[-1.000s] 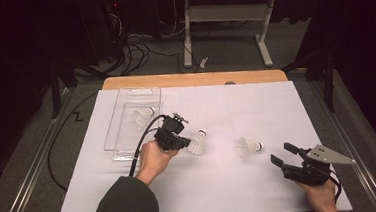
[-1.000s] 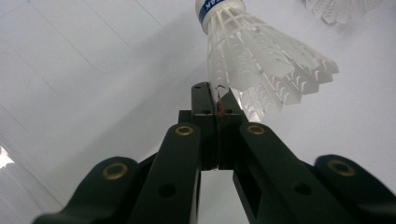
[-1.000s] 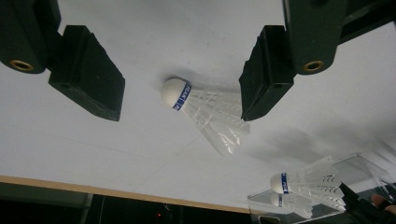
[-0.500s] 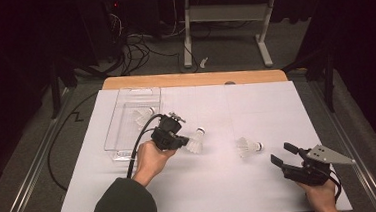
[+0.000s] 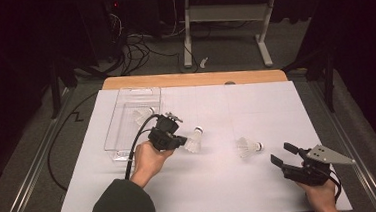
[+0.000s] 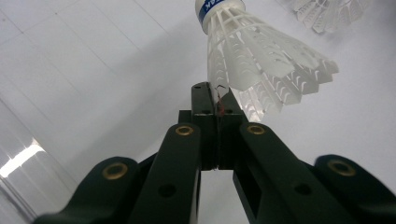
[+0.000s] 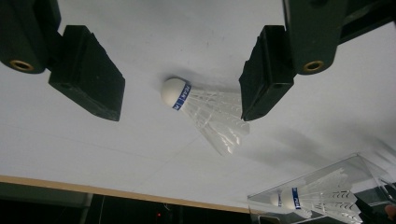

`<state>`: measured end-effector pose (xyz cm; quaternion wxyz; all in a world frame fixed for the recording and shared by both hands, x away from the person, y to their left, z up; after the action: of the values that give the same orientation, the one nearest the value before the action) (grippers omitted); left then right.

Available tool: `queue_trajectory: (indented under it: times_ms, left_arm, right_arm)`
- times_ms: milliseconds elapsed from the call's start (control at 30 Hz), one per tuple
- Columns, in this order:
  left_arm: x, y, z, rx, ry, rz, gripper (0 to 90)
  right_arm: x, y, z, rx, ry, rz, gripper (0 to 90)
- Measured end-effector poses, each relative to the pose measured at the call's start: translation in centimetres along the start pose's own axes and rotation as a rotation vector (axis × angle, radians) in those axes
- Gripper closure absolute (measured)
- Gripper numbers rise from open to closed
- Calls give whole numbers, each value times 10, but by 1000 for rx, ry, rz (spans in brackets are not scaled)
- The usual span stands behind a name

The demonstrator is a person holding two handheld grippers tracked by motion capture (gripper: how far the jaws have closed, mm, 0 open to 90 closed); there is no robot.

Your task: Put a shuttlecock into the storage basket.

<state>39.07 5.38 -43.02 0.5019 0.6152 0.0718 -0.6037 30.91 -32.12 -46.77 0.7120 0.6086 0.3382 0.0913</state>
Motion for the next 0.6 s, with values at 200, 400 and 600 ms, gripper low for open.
queue_trajectory:
  times_ms: [200, 400, 600]
  left_arm:
    - [-2, -3, 0, -3, 2, 3, 897]
    - [-5, -4, -1, -10, -1, 18, 897]
    - [-8, -4, -3, -16, 6, 27, 897]
  right_arm:
    - [0, 0, 0, 1, 0, -1, 313]
    - [0, 0, 0, 1, 0, -1, 313]
    - [0, 0, 0, 2, 0, -1, 313]
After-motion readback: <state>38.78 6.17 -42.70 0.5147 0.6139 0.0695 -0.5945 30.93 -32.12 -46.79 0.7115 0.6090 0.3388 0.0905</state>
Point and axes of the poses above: each handheld gripper's, and its own axes: x roughly forward along the jaws, y roughly out of its top, z roughly to its right, the point moved 4 cm from there along x, roughly forward along the jaws, and after that the axes turned 4 degrees about -x, right-handed, at the moved point
